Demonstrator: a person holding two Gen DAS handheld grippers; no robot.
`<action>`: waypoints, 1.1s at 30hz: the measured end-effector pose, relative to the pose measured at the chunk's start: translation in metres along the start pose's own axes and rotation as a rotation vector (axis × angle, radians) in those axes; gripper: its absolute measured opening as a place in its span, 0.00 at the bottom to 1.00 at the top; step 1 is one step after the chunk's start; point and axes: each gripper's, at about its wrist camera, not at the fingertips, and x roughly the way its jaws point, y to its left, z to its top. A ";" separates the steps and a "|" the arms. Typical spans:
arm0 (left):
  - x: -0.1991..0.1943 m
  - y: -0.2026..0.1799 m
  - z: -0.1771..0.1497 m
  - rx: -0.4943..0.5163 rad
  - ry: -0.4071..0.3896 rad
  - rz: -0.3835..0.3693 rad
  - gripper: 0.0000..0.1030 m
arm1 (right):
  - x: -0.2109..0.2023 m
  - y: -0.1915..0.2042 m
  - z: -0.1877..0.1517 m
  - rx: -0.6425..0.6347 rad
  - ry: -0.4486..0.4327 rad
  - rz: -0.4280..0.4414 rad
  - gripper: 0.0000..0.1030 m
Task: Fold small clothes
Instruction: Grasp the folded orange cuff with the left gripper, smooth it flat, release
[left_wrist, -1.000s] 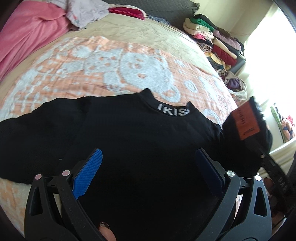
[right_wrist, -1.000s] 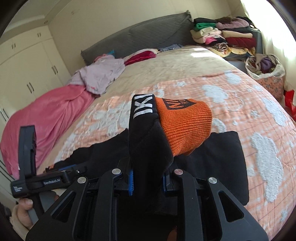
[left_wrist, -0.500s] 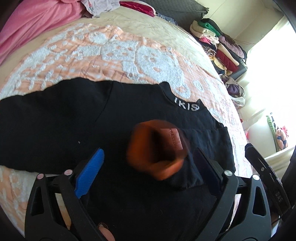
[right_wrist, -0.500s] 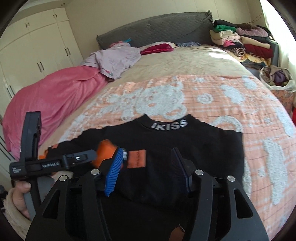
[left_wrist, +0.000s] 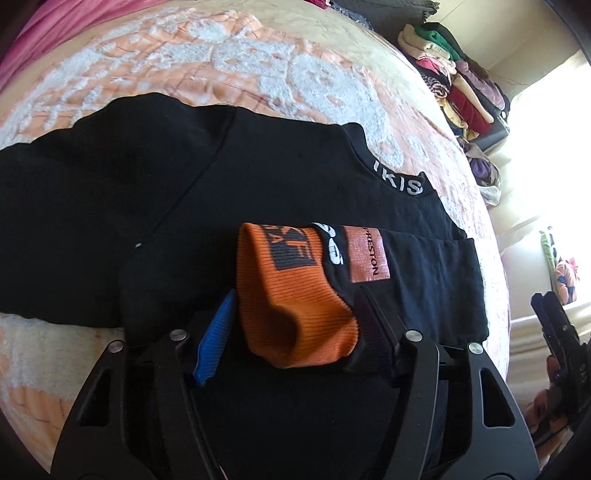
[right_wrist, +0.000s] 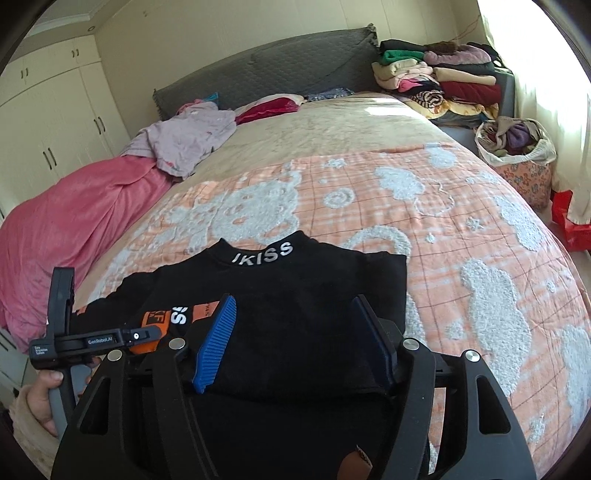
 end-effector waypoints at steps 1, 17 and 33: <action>0.001 -0.004 0.001 0.011 -0.005 0.003 0.31 | -0.001 -0.004 0.001 0.008 -0.003 -0.003 0.62; -0.035 -0.015 0.013 0.115 -0.122 -0.005 0.07 | -0.011 -0.040 0.011 0.066 -0.011 -0.092 0.62; -0.048 -0.021 0.000 0.228 -0.152 0.080 0.14 | 0.032 0.015 -0.005 -0.056 0.076 -0.017 0.62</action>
